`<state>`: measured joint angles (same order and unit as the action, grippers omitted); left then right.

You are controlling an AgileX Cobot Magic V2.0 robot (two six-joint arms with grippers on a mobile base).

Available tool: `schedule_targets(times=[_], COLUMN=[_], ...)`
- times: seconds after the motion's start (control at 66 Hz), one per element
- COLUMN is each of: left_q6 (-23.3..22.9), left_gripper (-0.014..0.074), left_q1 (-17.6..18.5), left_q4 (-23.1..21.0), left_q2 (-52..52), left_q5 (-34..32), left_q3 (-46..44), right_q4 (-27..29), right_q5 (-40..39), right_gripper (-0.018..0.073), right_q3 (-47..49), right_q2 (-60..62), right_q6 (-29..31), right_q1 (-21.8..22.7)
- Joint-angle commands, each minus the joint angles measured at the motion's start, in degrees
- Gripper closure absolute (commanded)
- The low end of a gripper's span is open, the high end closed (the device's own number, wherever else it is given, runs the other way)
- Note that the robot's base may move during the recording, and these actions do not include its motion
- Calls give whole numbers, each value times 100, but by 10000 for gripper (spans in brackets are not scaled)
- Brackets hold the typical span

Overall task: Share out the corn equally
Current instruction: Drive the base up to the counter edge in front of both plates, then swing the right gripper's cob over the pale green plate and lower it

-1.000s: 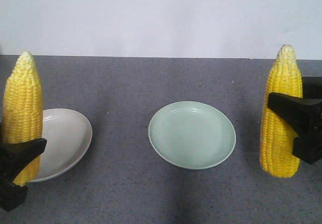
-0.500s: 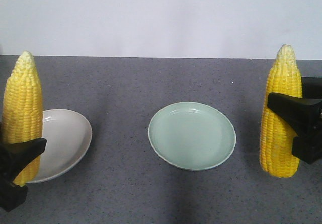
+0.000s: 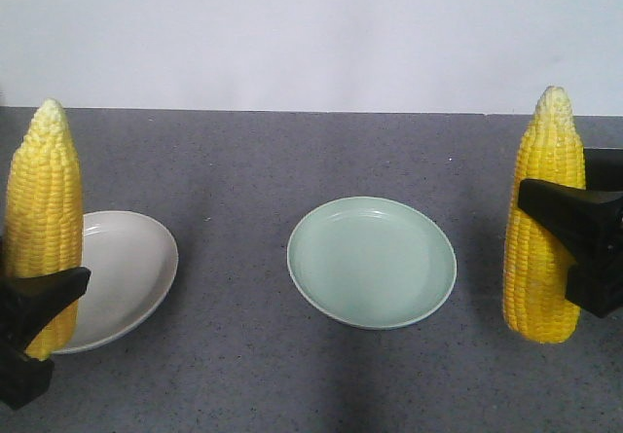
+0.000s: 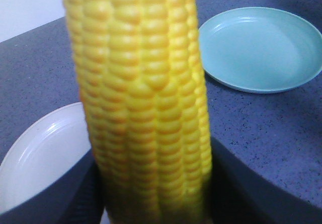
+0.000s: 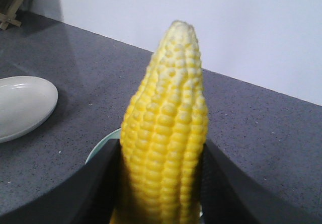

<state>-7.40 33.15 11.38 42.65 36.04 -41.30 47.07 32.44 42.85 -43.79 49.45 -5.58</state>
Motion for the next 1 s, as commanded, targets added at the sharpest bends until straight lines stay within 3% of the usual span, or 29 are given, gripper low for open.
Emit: schedule_targets(times=[0.0,0.712,0.985], left_q6=[-11,-11,-11], left_gripper=[370,370,370], left_q1=[26,26,26], left_q4=[7,7,7], left_q2=[-22,-22,-22], left_q5=[-355,-355,-355], left_q3=[-155,-155,-155], right_q4=[191,370,188], right_q5=[-272,-85,1510], right_gripper=[365,365,360], right_q3=[144,249,1868], right_q2=[23,-3,-1127], right_q6=[12,-98,-319], right_q1=[14,14,14])
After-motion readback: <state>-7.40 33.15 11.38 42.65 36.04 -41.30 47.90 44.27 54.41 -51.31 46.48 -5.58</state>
